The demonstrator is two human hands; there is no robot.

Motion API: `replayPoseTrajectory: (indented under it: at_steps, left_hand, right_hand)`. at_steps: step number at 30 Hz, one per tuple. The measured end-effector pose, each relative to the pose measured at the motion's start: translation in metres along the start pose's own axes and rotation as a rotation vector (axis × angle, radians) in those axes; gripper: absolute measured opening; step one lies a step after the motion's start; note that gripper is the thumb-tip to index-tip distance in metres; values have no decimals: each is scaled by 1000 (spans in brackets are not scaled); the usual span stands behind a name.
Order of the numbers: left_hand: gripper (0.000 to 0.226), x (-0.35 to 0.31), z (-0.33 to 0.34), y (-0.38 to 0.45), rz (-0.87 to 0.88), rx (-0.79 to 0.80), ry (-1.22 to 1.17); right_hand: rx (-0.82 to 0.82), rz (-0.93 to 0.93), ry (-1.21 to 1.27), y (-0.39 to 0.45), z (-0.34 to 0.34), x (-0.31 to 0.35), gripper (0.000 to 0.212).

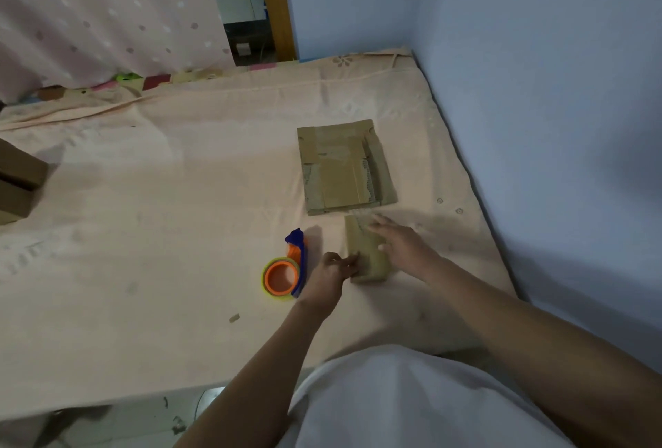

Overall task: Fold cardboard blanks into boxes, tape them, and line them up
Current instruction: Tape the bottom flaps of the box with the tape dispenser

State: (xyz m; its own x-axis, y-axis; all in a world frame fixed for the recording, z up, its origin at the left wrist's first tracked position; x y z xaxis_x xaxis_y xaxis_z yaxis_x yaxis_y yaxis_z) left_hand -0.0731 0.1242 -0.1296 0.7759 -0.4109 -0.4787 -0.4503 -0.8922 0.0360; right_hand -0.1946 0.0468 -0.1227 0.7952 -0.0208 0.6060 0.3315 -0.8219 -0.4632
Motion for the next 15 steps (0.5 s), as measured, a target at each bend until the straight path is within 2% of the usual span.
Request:
replayPoseTrajectory:
  at_steps: [3, 5, 9, 15]
  left_hand:
    - [47, -3, 2, 0, 50, 109, 36]
    - [44, 2, 1, 2, 17, 105, -66]
    - [47, 2, -2, 4, 98, 70, -56]
    - [44, 5, 1, 5, 86, 30, -123]
  right_hand:
    - [60, 42, 170, -20, -6, -22, 51]
    - [63, 8, 137, -25, -4, -28, 54]
    - [53, -37, -34, -16, 2, -37, 70]
    - [60, -74, -60, -12, 4, -48, 77]
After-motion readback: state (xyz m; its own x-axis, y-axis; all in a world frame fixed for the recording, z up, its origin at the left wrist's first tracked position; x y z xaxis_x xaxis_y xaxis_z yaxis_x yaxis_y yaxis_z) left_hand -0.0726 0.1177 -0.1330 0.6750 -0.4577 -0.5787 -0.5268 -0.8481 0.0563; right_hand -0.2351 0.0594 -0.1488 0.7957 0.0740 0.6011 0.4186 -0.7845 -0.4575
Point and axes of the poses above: each hand's wrist, its own y-axis towards the middle knuckle, its own z-axis out of the palm, x = y × z, the point moved 10 cm from there along y, towards the middle knuckle, and after that the axes turned 12 degrees about z, right-handed, at the moved point
